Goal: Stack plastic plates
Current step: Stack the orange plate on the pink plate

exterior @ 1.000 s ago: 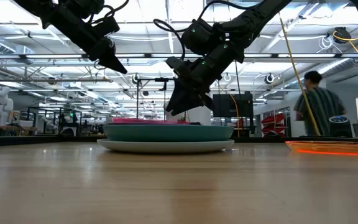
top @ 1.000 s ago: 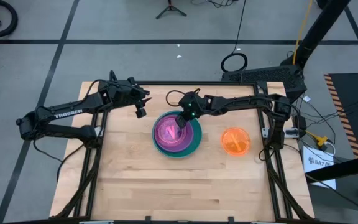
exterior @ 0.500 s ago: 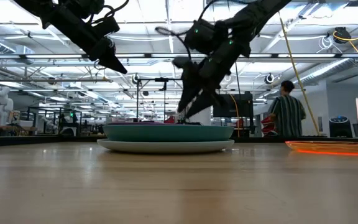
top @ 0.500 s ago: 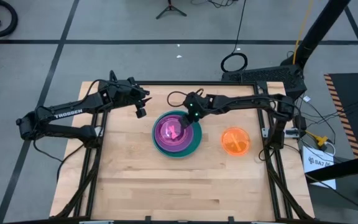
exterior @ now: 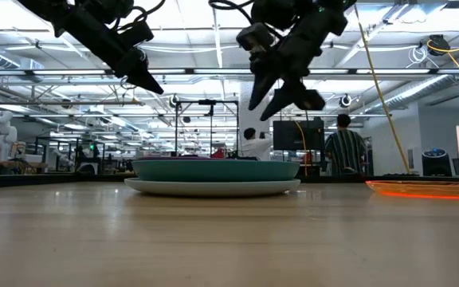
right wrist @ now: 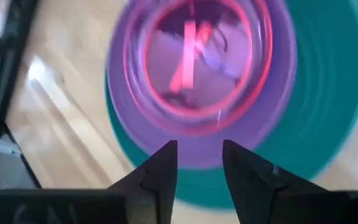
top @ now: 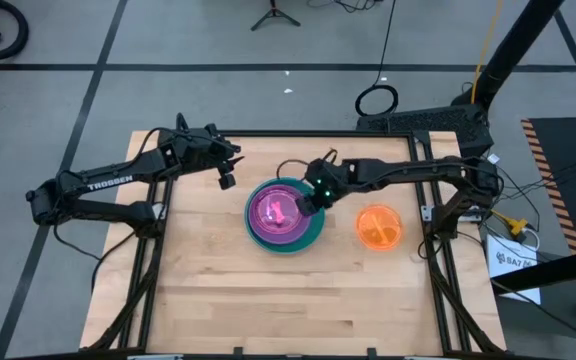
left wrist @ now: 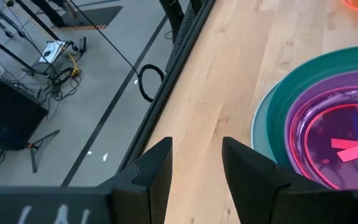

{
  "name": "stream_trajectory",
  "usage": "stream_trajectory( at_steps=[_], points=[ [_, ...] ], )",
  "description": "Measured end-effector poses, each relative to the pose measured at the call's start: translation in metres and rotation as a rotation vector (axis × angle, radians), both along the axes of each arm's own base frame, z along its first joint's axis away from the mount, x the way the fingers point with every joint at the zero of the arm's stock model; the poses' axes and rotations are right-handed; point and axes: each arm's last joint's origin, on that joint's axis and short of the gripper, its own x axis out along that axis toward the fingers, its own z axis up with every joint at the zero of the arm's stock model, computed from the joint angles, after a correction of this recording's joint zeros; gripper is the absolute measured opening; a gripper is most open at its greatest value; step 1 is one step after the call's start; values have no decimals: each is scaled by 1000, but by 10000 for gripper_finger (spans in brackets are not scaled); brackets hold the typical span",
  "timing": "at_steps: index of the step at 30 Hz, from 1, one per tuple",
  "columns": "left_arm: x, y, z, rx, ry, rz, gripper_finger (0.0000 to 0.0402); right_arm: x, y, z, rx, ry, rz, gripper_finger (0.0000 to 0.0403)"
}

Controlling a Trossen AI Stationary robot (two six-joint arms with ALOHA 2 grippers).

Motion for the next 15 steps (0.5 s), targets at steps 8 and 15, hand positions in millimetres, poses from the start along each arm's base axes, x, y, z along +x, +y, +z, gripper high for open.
stream_trajectory(
  at_steps=[8, 15],
  points=[
    [0, 0, 0, 0, -1, 0, 147, -17, 23, 12, 99, 349, -13, 121],
    [0, 0, 0, 1, -2, 0, 147, -47, 29, 18, 81, 726, -57, 121]
  ],
)
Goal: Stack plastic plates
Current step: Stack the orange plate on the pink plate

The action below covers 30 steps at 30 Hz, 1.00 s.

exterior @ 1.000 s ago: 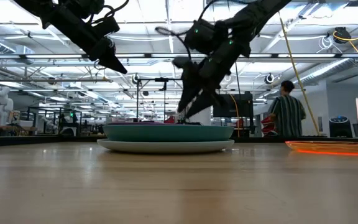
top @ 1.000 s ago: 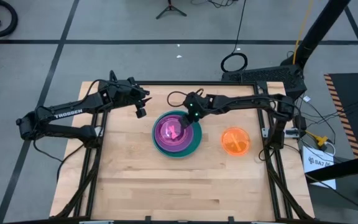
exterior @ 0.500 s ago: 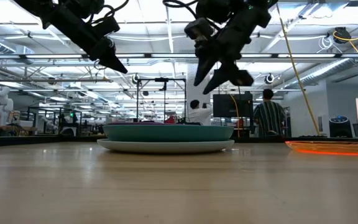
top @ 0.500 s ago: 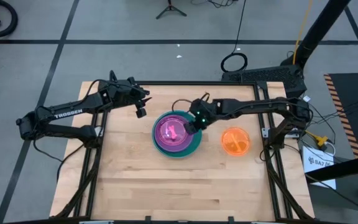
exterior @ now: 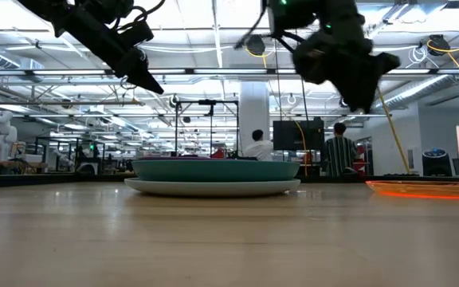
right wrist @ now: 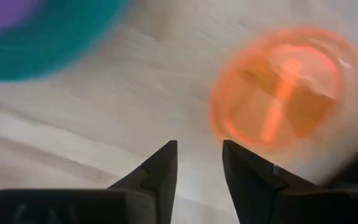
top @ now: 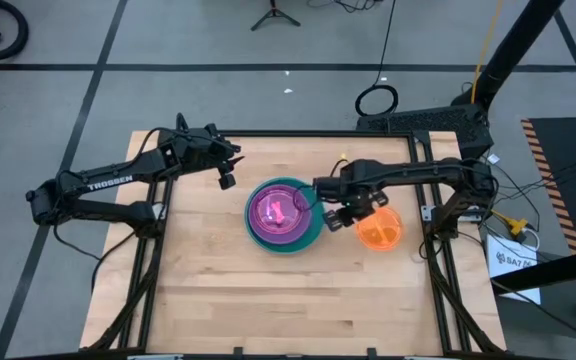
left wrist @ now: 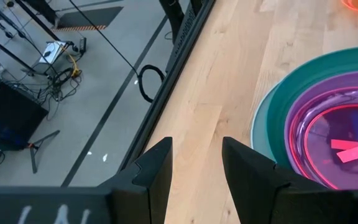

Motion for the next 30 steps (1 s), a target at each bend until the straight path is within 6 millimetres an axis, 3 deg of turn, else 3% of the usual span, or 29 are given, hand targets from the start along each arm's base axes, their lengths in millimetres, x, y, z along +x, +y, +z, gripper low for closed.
stream_trajectory(
  at_steps=[7, 15, 21, 30],
  points=[
    [0, 0, 0, -4, 3, 1, 147, -11, 14, -27, 2, 98, -10, 121],
    [0, 0, 0, -6, 3, 2, 147, -11, 32, -60, 23, 8, 31, 121],
    [0, 0, -1, -10, 2, 5, 147, -19, 34, -82, 13, 19, -4, 121],
    [0, 0, -1, -11, 1, 5, 147, -28, 32, -95, -48, 41, -5, 121]
  ],
)
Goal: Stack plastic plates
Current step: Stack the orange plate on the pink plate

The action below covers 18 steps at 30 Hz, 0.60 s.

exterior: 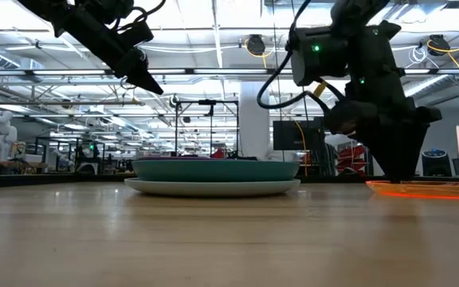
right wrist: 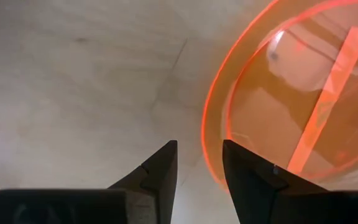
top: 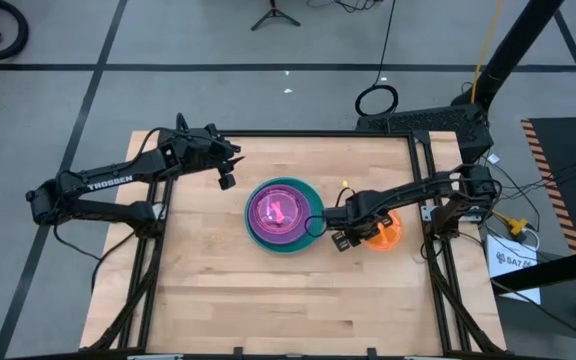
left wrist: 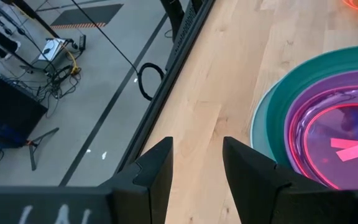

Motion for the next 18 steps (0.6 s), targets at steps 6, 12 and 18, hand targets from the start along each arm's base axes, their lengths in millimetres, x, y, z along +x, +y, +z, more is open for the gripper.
stream_trajectory(
  at_steps=[6, 12, 18],
  points=[
    [0, 0, 0, 0, 0, 0, 147, -2, -1, -7, -21, -11, 5, 121],
    [0, 0, 0, 0, 0, 0, 147, -4, -1, -11, -38, -17, 7, 116],
    [0, 0, 0, 0, 0, 0, 147, -5, -2, -14, -46, -25, 10, 84]
  ],
)
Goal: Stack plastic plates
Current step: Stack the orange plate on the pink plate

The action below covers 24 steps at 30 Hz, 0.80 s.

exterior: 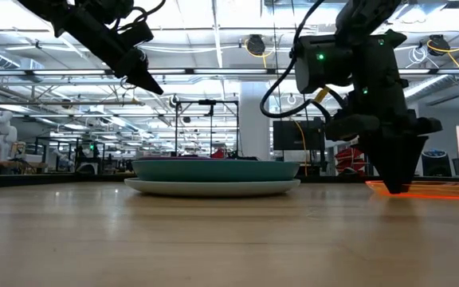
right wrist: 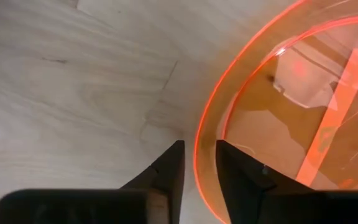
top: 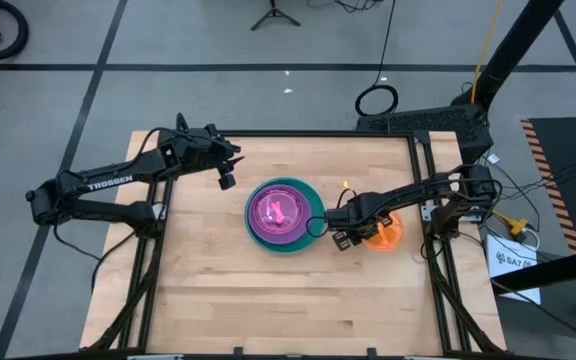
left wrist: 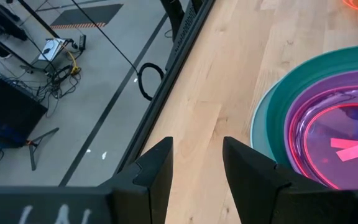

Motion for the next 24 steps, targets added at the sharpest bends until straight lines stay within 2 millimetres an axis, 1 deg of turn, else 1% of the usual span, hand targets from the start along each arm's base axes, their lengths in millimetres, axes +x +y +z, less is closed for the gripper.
stream_trajectory(
  at_steps=[8, 13, 18, 24],
  points=[
    [0, 0, 0, 0, 0, 0, 147, 1, 0, 0, 2, -10, 11, 33],
    [0, 0, 0, 0, 0, 0, 147, 1, 0, 0, 9, -10, 30, 11],
    [0, 0, 0, 0, 0, 0, 147, 1, 0, 3, 12, -1, 56, 2],
    [0, 0, 0, 0, 0, 0, 147, 6, -2, 17, 11, 24, 79, 2]
  ],
)
